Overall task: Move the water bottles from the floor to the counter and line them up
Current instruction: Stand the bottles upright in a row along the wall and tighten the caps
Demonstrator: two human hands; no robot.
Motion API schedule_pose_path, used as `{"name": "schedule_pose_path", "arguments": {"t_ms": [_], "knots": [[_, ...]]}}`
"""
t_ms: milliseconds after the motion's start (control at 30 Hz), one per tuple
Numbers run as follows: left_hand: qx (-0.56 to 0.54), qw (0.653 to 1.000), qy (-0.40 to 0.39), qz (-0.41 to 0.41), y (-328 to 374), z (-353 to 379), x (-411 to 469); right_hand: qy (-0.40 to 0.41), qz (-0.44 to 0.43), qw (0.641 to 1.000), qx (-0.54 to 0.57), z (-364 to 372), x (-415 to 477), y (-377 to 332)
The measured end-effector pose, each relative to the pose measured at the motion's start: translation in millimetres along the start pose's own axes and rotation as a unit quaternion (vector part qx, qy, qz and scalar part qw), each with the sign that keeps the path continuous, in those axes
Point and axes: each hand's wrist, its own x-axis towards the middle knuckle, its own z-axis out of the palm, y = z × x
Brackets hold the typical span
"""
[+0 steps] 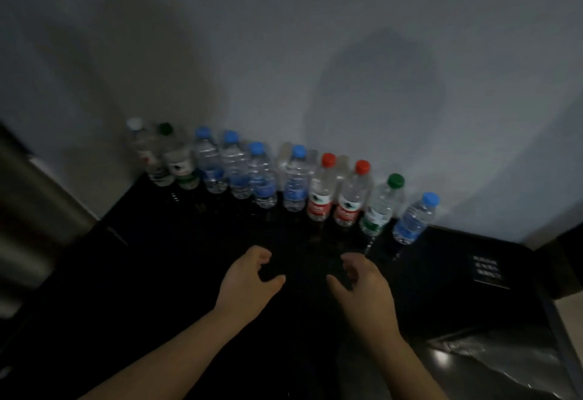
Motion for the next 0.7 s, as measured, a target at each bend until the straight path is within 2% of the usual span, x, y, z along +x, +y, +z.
{"name": "schedule_pose_path", "arguments": {"t_ms": [233,333,533,600,700], "knots": [[-0.057,0.996,0.073,-0.01,-82.4,-134.7,-33.6,-0.008,-0.117,0.993,-0.01,78.2,-26.1,-115.9],[-0.091,0.992,0.082,-0.013,-116.3,-174.2,-45.2,-0.038,-0.14,0.989,-0.011,100.4,-34.4,-151.8],[-0.138,0.983,0.12,-0.02,-159.9,-222.7,-53.4,-0.1,-0.164,0.981,0.006,129.0,-27.8,-207.0],[-0.148,0.98,0.13,-0.028,-170.2,-235.1,-52.5,-0.143,-0.171,0.975,0.004,137.5,-16.8,-226.4],[-0.138,0.973,0.181,-0.035,-187.2,-251.5,-49.0,-0.181,-0.188,0.965,0.003,156.4,3.1,-255.3]]}}
